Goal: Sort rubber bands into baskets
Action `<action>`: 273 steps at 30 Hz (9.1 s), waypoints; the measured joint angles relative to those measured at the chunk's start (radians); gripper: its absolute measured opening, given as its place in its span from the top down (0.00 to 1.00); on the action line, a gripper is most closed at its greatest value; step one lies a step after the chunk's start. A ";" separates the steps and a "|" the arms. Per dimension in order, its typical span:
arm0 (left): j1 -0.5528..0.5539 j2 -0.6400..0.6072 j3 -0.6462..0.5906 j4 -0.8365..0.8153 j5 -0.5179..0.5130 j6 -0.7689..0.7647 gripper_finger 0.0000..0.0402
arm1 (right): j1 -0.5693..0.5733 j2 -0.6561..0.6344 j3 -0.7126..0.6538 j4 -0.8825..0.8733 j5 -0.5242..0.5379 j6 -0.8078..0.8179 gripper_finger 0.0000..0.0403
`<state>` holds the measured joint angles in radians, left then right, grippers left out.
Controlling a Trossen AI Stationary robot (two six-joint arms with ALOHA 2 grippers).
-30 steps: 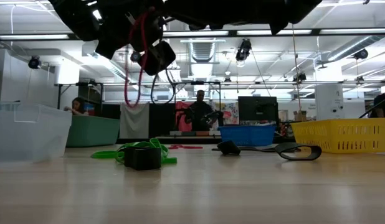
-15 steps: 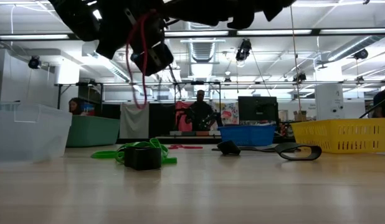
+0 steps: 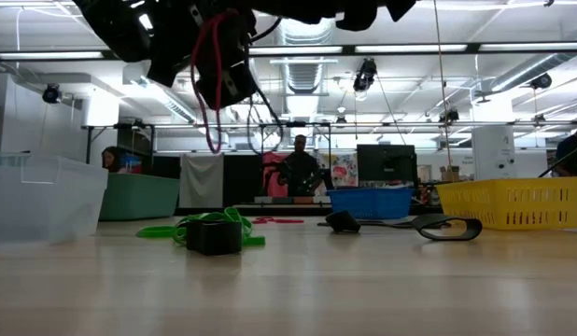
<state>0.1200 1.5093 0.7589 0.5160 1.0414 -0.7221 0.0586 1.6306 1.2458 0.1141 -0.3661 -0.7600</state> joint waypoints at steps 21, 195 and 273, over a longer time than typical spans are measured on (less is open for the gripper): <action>0.000 0.001 0.000 0.087 -0.001 -0.134 0.54 | -0.002 0.002 0.008 -0.036 -0.001 0.034 0.90; -0.051 -0.137 -0.002 -0.222 -1.216 0.771 1.00 | 0.118 -0.217 -0.486 0.675 0.797 0.243 0.98; -0.052 -0.173 0.849 -1.432 -0.917 0.949 1.00 | 0.006 0.006 -0.441 0.568 0.517 0.471 0.48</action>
<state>0.0681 1.3358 1.6077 -0.9157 0.1244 0.2272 0.0647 1.6363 0.8049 0.6816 0.1512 -0.2889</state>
